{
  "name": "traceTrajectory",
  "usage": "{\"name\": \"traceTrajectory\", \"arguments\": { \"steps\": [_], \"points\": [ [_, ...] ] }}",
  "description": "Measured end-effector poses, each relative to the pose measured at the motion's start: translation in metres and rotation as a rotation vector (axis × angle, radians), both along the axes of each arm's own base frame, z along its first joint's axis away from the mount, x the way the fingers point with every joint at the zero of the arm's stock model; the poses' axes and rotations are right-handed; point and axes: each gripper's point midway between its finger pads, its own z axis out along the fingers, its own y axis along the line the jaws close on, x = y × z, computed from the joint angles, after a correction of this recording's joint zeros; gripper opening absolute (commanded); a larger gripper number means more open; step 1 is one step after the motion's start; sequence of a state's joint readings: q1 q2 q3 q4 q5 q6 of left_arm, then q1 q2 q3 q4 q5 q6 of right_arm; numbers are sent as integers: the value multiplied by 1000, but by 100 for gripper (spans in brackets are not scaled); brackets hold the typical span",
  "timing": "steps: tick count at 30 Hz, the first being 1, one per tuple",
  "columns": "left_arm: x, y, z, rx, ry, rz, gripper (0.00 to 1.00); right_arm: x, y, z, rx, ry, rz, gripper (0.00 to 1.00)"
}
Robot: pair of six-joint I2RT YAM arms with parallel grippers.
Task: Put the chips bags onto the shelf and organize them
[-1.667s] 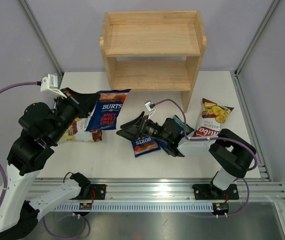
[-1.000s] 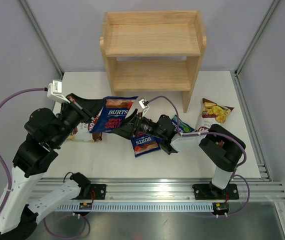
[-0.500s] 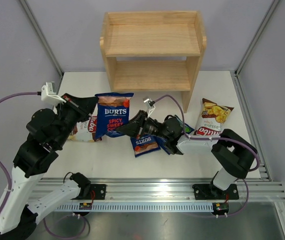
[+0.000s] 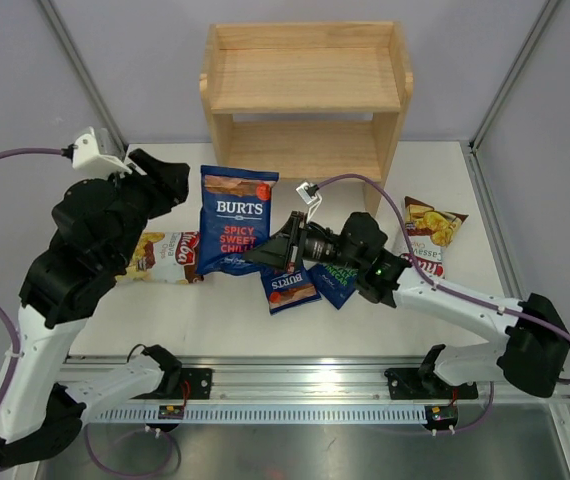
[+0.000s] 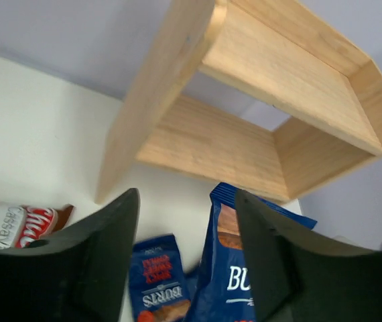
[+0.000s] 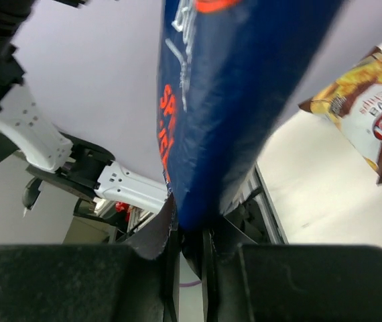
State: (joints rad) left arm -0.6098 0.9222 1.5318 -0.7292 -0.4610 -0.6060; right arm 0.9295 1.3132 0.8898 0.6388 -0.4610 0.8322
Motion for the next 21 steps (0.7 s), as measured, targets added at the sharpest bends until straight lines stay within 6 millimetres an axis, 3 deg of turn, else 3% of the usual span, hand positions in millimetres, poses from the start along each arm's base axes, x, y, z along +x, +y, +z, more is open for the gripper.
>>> {"name": "traceTrajectory", "arguments": {
  "steps": [2, 5, 10, 12, 15, 21],
  "points": [
    [-1, 13, 13, 9, -20, 54, 78, 2, -4, 0, -66, 29, -26, 0],
    [-7, 31, 21, 22, -39, 117, 82, 6, -10, 0, -165, 61, -68, 0],
    [-26, 57, 14, 64, -43, 176, 86, 17, -24, 13, -292, 66, -139, 0],
    [-32, 63, 1, 89, -32, 183, 87, 25, -34, 24, -315, 66, -167, 0],
    [-37, 68, -35, 148, 9, 179, 89, 52, -58, 49, -339, 69, -245, 0],
    [-42, 72, -121, 295, 144, 164, 91, 98, -79, 106, -355, 28, -332, 0]
  ]
}}
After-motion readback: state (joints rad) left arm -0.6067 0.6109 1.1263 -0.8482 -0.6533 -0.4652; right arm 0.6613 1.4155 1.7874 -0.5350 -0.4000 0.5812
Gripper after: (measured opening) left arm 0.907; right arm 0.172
